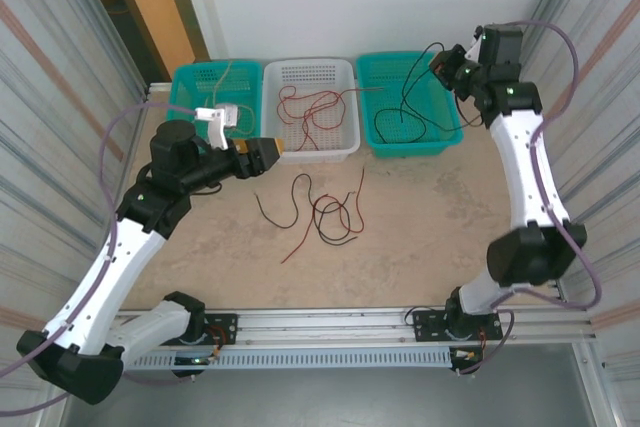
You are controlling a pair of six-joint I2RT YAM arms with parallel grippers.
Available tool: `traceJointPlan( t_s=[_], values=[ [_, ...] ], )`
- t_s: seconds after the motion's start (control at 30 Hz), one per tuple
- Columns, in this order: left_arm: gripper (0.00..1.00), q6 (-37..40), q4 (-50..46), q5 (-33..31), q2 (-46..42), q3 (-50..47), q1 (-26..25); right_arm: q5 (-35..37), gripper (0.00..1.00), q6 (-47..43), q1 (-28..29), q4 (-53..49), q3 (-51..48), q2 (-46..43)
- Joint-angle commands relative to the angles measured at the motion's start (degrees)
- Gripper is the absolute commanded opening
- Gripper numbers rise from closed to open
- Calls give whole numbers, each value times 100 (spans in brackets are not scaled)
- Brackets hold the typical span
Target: Untangle the cables
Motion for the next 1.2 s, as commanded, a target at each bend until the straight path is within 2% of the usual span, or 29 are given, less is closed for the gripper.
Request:
traceJointPlan(
  t_s=[0.0, 0.13, 0.17, 0.23, 0.27, 0.33, 0.43, 0.5, 0.57, 0.73, 0.87, 1.0, 1.1, 1.17],
  values=[
    [82, 79, -189, 56, -125, -182, 12, -330, 0, 130, -212, -394, 710, 632],
    [82, 109, -282, 25, -173, -327, 6, -427, 0, -57, -316, -641, 1213, 1542],
    [82, 115, -300, 21, -169, -350, 6, -483, 5, -101, -333, -768, 1393, 1764],
    [82, 121, -374, -5, -182, -409, 2, -445, 26, -248, -343, -1305, 1916, 2300],
    [82, 121, -408, -10, -168, -425, 0, -401, 33, -322, -335, -1543, 2141, 2479],
    [82, 137, -462, 16, -152, -479, -3, -208, 37, -464, -286, -1874, 2301, 2625],
    [82, 208, -608, -14, -88, -552, -18, 38, 46, -583, -178, -1637, 1688, 2245],
    [80, 252, -699, -33, -19, -602, -27, 143, 58, -647, -108, -1431, 1144, 1853],
    [79, 327, -758, -73, 42, -665, -66, 300, 59, -778, 22, -1388, 665, 1456],
    [76, 631, -1100, -477, 212, -758, -418, 872, 57, -1033, 681, -906, -1344, 19],
    [74, 690, -1156, -727, 443, -960, -788, 1418, 57, -930, 1586, -553, -2924, -1086],
    [70, 742, -1340, -934, 974, -1026, -1149, 1805, 57, -430, 2562, -387, -4012, -1718],
    [61, 882, -1556, -1160, 1480, -928, -1350, 1811, 56, -71, 3096, -179, -4583, -1831],
    [50, 885, -1675, -1181, 1692, -833, -1363, 1713, 53, -15, 3306, -133, -4727, -1616]
  ],
)
